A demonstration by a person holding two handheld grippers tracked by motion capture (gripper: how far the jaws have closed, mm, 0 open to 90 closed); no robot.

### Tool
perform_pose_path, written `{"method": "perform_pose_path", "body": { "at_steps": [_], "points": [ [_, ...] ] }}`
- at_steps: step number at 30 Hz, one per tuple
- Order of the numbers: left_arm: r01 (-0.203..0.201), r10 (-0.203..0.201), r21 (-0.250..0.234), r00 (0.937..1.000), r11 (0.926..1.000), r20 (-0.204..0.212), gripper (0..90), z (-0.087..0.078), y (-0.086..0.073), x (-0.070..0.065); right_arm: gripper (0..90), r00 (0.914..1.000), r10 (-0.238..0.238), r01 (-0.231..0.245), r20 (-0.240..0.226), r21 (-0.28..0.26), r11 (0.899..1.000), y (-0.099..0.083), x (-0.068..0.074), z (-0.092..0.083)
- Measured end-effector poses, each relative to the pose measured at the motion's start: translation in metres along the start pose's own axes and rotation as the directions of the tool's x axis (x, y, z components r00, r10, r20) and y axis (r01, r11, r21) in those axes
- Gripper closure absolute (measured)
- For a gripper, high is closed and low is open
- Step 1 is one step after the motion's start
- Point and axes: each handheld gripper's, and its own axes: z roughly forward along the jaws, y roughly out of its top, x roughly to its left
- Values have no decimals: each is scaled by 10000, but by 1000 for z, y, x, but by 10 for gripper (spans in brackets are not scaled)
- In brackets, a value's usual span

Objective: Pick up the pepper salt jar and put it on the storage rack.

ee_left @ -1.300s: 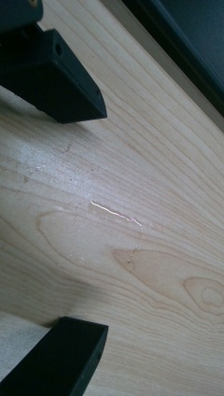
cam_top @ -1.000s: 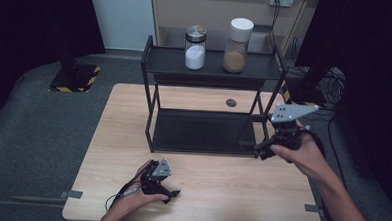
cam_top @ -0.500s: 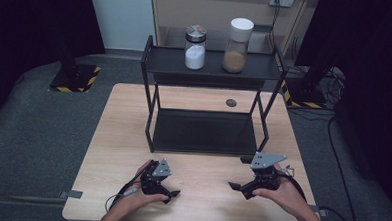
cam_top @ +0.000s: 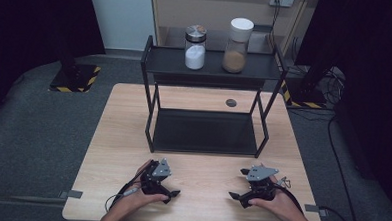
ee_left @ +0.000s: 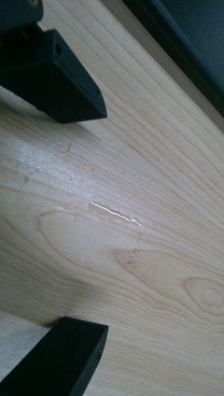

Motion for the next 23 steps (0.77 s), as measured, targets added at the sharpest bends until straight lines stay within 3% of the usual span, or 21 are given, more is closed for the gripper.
{"method": "perform_pose_path", "body": {
  "at_steps": [9,14,23],
  "points": [
    [5,-5,-1,10000,10000,0,0,0,0,0,43,9999,-125,126,-10,594,9982,3,2,6],
    [6,-6,-4,10000,10000,0,0,0,0,0,37,9997,190,-179,-140,740,9971,5,-1,7],
    [7,-7,-6,10000,10000,-2,0,0,0,0,11,9997,211,-199,-144,829,9964,6,1,8]
  ]
}}
